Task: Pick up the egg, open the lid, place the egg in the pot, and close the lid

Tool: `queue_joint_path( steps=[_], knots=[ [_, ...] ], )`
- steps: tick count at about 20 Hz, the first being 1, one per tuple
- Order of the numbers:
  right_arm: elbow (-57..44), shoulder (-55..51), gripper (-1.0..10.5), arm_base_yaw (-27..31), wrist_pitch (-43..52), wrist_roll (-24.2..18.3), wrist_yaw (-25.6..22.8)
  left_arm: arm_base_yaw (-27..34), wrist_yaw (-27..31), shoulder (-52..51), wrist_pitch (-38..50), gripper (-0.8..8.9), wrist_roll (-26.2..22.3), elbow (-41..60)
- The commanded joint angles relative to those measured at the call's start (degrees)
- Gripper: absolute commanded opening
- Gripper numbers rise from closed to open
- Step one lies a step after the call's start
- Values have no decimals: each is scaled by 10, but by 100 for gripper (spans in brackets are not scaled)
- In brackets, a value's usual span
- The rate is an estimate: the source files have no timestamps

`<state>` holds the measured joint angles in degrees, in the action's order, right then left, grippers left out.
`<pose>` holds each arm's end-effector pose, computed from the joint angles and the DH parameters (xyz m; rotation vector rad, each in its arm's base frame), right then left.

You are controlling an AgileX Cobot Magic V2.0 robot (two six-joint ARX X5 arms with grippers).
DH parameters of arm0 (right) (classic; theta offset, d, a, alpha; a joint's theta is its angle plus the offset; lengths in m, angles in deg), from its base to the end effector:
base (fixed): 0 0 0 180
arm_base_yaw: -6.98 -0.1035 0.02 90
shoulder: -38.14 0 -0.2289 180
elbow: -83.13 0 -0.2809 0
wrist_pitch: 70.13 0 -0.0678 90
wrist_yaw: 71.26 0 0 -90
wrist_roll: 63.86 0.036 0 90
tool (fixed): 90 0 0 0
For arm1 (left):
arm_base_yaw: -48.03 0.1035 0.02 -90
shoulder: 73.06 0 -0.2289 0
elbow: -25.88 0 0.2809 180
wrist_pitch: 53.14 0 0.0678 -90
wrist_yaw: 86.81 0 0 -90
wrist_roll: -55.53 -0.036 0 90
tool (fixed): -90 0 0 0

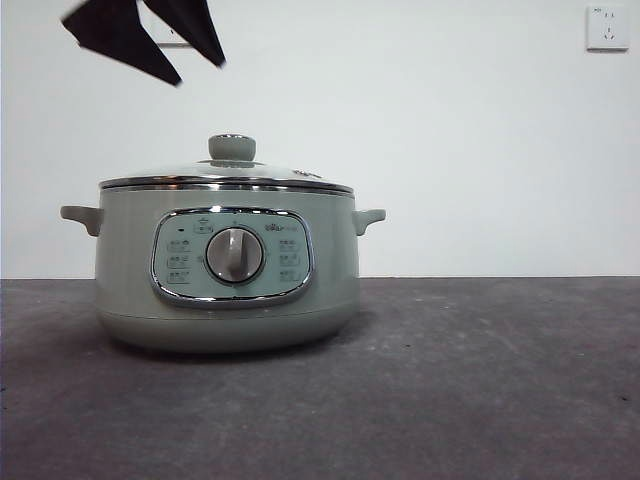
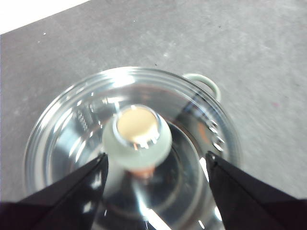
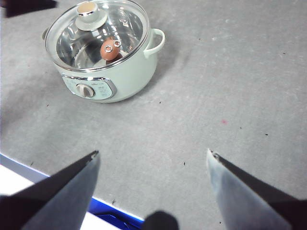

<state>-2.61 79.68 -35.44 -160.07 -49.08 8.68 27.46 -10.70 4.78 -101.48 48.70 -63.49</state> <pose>0.0788 0.0635 0.4163 -0.0470 0.6530 0.4624 0.3052 -0.1238 0.3218 0.1495 0.6157 -0.6187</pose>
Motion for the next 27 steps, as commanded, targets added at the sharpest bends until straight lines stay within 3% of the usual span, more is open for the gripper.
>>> queue_joint_path(
  steps=[1,4,9,14,17,27],
  knots=[
    [-6,-2,377,-1,-16,0,0,1,0,-39,-40,346,5,-3],
    [-6,-2,377,-1,-16,-3,3,1,-17,-100,-120,346,13,-3],
    [-6,-2,377,-1,-16,-15,50,1,-116,-187,-238,345,24,-3],
    [-6,-2,363,-1,-16,-15,72,1,-162,-238,-290,335,28,-3],
    [-6,-1,-16,-1,-16,-16,81,1,-162,-251,-304,-7,28,-3],
    [-6,-1,1,-1,-16,2,70,1,-162,-252,-310,-5,28,-3]
  ],
)
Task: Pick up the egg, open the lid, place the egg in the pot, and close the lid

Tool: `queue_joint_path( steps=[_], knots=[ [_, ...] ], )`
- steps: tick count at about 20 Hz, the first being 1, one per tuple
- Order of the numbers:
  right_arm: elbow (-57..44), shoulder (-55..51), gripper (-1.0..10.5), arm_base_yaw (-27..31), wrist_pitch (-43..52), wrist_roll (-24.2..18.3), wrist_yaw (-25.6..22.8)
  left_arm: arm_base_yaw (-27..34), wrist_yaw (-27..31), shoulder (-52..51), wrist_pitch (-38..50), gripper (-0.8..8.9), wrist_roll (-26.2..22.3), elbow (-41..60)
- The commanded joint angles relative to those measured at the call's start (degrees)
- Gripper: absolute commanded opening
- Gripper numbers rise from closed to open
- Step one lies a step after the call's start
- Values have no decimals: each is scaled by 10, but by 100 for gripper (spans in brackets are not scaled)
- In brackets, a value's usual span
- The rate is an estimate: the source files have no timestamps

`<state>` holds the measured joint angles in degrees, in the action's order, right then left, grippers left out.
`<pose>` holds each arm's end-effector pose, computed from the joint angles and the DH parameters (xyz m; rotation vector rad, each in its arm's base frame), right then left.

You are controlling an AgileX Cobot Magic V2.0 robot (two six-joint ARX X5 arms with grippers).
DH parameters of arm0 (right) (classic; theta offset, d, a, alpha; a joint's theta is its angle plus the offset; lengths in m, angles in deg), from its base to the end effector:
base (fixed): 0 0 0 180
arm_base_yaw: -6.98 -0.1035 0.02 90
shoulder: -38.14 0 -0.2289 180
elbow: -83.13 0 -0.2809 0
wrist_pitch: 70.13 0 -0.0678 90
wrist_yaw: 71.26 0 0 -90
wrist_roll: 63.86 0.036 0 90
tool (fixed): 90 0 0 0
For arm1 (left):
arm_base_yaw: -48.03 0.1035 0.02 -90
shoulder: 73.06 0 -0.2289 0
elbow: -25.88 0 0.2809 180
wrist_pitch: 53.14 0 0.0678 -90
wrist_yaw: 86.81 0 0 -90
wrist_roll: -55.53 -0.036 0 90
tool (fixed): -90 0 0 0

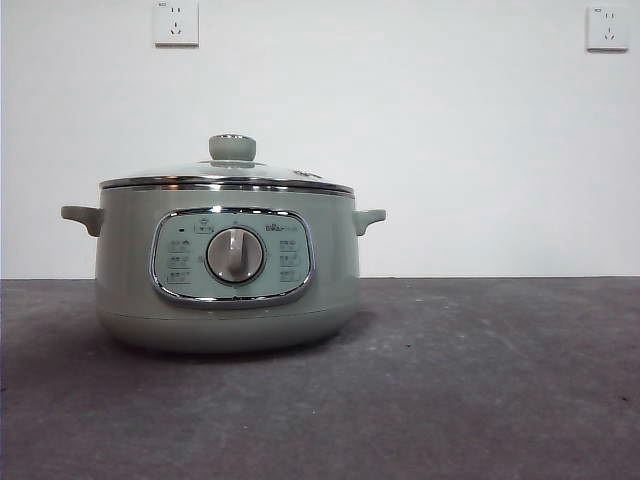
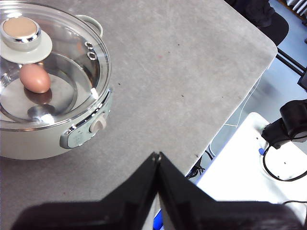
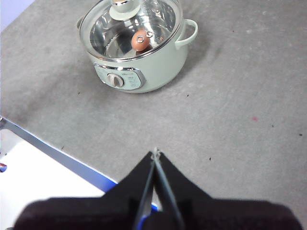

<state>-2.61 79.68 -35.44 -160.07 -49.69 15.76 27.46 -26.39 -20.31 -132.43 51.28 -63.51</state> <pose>0.0761 0.0670 0.4160 -0.0252 0.6861 0.5815 0.1620 -0.0798 0.3862 0.0058 0.7338 -0.8611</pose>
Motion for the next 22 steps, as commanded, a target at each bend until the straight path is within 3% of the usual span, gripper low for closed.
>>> queue_joint_path(
  steps=[1,22],
  knots=[
    [-6,-1,1,-1,-16,8,-1,1,-4,-1,-1,-5,2,-3],
    [-6,-2,1,-1,-16,8,-1,2,-3,12,8,-4,12,-3]
  ],
)
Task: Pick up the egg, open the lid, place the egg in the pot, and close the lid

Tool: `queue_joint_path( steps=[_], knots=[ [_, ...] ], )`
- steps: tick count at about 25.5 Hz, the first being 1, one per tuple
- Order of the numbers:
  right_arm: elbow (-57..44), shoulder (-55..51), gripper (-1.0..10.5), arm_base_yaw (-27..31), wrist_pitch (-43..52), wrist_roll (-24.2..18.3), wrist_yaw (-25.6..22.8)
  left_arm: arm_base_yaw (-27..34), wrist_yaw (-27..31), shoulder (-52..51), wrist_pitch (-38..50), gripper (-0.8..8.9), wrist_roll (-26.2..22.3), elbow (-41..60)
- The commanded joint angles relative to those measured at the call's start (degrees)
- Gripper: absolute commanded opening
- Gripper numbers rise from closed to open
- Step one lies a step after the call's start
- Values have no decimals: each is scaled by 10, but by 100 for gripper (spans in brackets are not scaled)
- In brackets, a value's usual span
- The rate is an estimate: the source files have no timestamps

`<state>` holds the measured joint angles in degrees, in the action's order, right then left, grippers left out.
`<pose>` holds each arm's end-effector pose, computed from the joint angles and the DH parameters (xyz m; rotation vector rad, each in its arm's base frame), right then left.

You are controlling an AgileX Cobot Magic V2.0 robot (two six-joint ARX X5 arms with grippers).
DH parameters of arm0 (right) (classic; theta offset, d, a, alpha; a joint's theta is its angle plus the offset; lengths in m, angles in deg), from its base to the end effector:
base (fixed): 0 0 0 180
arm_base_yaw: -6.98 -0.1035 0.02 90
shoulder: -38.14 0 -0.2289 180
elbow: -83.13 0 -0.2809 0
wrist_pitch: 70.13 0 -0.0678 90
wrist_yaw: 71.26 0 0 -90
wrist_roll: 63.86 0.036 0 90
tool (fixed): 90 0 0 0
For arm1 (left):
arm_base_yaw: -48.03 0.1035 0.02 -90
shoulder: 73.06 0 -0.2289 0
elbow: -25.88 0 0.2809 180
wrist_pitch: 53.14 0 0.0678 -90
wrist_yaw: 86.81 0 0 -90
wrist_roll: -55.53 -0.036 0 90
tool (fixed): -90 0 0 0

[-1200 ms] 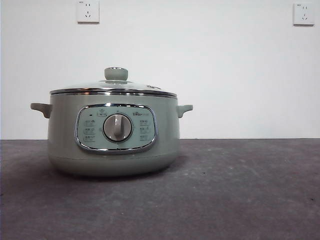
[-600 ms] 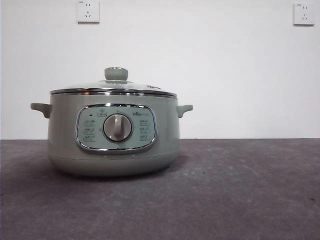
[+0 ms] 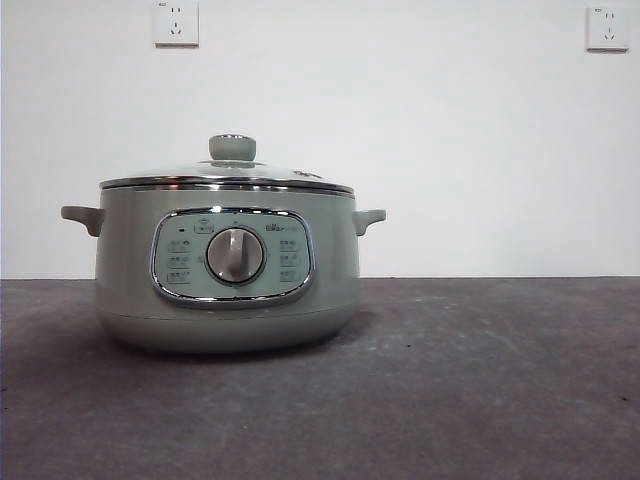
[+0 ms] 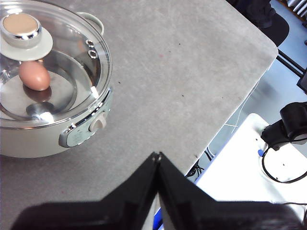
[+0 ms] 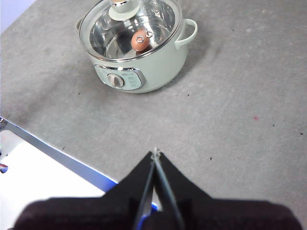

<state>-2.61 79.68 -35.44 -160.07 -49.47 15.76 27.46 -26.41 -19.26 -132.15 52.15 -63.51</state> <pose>0.0761 0.0670 0.4160 -0.0216 0.6872 0.5801 0.1672 -0.0817 0.3836 -0.0091 0.7541 -0.8547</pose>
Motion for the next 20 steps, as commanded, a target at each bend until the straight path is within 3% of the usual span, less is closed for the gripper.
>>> queue_joint_path(
  steps=[1,5,10,20],
  knots=[
    [-6,-1,1,-1,-16,6,-1,3,2,2,12,-4,3,-3],
    [-6,-2,1,-1,-16,6,-1,5,44,2,81,-4,-13,-3],
    [-6,-2,1,-1,-16,6,-1,31,108,-16,197,-4,-76,-3],
    [-6,-1,1,-1,-16,6,-1,155,112,-137,300,-4,-149,56]
  ],
)
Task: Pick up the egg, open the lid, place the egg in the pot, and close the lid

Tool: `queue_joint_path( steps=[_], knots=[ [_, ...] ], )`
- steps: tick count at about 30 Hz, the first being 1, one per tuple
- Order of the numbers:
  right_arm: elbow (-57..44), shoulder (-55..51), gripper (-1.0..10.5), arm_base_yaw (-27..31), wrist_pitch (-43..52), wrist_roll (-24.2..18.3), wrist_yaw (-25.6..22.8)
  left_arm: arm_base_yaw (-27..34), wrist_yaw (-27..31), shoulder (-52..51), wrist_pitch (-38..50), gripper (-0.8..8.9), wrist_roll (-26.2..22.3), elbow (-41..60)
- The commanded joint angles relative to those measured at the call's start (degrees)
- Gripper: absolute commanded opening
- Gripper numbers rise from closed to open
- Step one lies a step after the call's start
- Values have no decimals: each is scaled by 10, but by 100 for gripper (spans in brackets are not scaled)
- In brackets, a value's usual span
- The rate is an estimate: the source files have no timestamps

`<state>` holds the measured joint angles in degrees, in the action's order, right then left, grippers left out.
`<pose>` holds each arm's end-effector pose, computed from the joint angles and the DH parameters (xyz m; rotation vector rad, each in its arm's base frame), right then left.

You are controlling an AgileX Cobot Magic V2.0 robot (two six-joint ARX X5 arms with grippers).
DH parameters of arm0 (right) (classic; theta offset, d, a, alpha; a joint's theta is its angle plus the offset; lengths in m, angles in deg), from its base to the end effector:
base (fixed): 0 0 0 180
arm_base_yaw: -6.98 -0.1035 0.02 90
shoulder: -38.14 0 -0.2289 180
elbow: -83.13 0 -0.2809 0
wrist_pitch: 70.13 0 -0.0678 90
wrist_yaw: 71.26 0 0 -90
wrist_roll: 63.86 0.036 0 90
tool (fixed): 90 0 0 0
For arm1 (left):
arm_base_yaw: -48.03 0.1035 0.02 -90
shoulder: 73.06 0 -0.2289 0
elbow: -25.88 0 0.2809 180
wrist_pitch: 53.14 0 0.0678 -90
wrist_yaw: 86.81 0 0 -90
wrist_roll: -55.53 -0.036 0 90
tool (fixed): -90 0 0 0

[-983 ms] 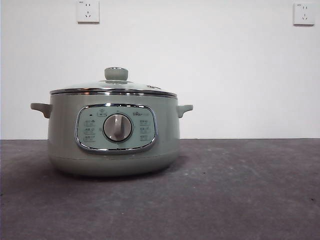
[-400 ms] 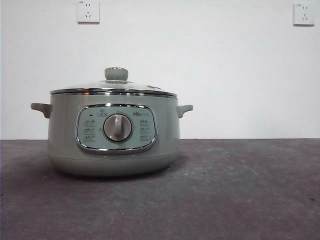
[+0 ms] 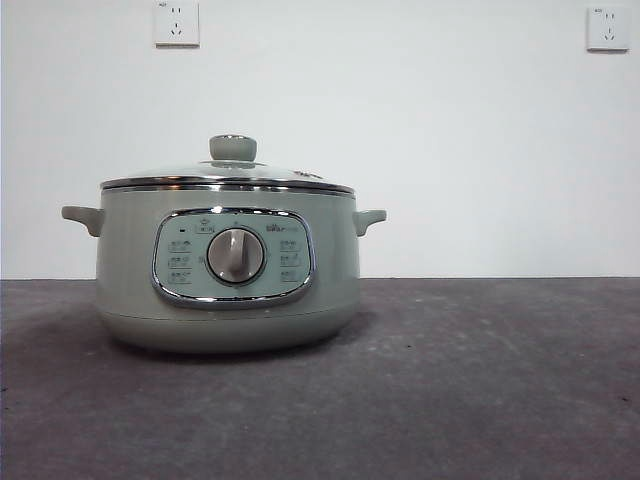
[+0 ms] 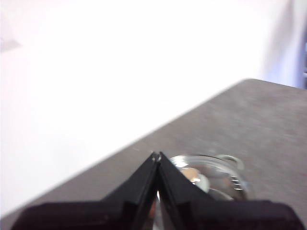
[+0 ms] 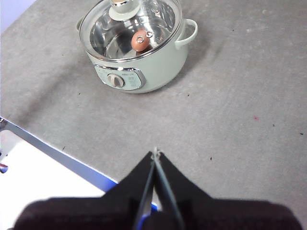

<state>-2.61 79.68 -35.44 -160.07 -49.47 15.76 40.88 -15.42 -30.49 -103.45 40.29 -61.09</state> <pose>0.0761 0.0670 0.4160 -0.0216 0.6872 0.5801 0.1509 -0.0305 0.4444 0.2509 0.0431 -0.4602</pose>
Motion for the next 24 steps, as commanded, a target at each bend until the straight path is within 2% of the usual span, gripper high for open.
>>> queue_joint_path(
  steps=[1,6,12,18,24],
  knots=[
    [-6,-1,1,-1,-16,6,-1,33,9,-42,31,-4,-34,55],
    [-6,-1,1,-1,-16,6,-1,73,33,-137,165,-4,-31,208],
    [-6,-1,1,-1,-16,6,-1,81,37,-233,300,-4,19,417],
    [-6,-1,1,-1,-16,6,-1,81,57,-305,351,-4,68,590],
    [-6,-1,1,-1,-16,6,-1,81,69,-380,368,-4,94,694]
  ],
)
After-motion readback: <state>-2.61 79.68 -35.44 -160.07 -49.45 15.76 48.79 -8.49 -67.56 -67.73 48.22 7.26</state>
